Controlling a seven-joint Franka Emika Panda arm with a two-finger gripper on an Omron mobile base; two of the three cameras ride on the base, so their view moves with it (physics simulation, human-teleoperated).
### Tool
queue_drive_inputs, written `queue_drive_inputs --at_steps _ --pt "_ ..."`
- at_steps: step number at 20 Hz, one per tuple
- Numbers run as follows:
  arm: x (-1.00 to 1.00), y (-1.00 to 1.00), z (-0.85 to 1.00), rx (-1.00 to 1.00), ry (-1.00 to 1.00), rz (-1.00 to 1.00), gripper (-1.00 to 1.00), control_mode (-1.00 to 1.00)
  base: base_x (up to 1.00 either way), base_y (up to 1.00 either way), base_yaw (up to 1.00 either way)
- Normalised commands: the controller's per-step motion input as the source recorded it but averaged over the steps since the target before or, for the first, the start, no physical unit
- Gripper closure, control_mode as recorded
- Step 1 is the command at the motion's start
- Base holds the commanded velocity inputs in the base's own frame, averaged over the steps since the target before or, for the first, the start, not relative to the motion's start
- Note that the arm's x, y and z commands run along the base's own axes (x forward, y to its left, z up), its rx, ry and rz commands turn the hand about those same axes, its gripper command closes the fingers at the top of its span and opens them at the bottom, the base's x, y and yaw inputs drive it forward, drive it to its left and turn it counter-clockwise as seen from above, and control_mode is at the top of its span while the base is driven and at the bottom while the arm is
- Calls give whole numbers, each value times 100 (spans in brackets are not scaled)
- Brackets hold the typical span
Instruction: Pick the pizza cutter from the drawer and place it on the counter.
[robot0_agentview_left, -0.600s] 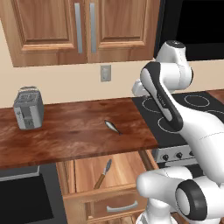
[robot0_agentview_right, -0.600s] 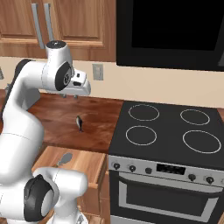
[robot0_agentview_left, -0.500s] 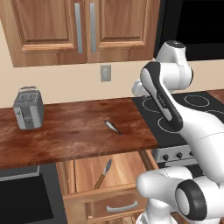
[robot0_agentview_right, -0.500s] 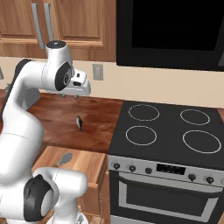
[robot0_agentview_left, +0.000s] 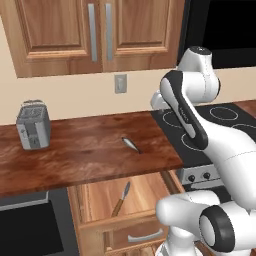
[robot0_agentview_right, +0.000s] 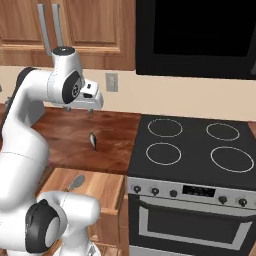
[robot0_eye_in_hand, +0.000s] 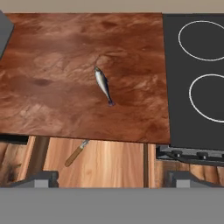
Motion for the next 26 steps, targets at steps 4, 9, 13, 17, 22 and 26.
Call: queue_drive_inputs --at_steps 4,9,13,17,22,26 --pt "0 0 0 0 0 0 -100 100 -29 64 -22" --pt "0 0 0 0 0 0 -100 100 -38 55 -31" --pt "0 0 0 0 0 0 -100 100 -36 56 -39" --pt "0 0 0 0 0 0 -100 100 -32 66 -41" --pt "0 0 0 0 0 0 -100 100 -30 67 -41" --pt "0 0 0 0 0 0 -100 100 -29 49 -46"
